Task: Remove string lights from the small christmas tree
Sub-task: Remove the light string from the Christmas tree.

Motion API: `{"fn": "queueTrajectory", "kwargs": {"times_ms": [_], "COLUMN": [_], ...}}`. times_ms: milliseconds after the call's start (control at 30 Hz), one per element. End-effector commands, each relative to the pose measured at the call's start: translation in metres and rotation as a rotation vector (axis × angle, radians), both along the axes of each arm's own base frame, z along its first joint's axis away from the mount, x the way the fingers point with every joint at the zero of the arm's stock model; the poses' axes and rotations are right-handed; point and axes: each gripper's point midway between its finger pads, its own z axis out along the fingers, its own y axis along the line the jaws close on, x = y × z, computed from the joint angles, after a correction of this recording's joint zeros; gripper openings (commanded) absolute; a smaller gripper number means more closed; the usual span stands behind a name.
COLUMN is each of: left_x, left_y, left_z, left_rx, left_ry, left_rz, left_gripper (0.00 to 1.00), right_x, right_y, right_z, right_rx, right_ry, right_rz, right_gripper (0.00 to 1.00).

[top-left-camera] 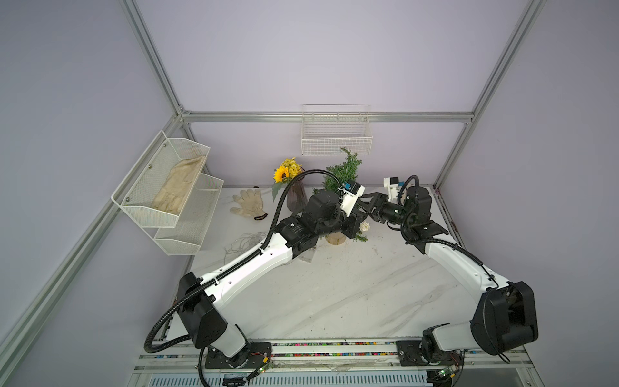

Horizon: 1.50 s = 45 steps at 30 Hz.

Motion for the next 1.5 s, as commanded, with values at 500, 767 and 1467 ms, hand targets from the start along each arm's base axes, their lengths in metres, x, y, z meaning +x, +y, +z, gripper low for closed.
{"fn": "queueTrajectory", "kwargs": {"times_ms": [500,767,1467], "left_x": [0.006,0.03,0.051], "left_y": [0.006,0.021,0.017], "left_z": [0.062,0.091,0.191], "left_rx": [-0.077,-0.098,-0.258], "left_ry": [-0.099,-0.143,-0.275], "left_rz": [0.01,0.081,0.013], "left_gripper": [0.0,0.0,0.0], "right_x": [0.014,0.057,0.08], "right_y": [-0.017,-0.054,-0.047], "right_z": [0.036,0.075,0.16], "right_rx": [0.021,-0.071,0.008], "right_ry": [-0.072,-0.178,-0.37], "right_rz": [-0.088,-0.311,-0.278], "right_gripper": [0.0,0.0,0.36]}}
